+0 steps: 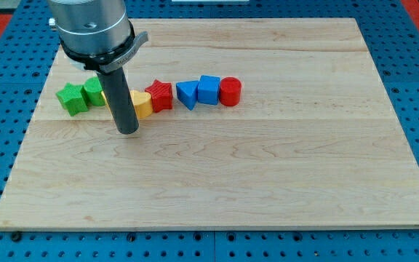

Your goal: Push the yellow heart towards the top

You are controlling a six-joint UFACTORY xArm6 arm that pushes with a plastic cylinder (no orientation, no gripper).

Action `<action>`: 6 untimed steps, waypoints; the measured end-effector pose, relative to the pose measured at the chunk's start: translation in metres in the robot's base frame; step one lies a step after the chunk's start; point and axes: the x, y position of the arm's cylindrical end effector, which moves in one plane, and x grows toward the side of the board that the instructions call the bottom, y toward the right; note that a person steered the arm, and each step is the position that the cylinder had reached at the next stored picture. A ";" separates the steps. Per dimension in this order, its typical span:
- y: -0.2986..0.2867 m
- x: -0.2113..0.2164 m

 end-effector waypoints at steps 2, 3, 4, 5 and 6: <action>0.000 -0.017; 0.000 -0.025; 0.000 -0.023; -0.001 -0.019; -0.001 -0.019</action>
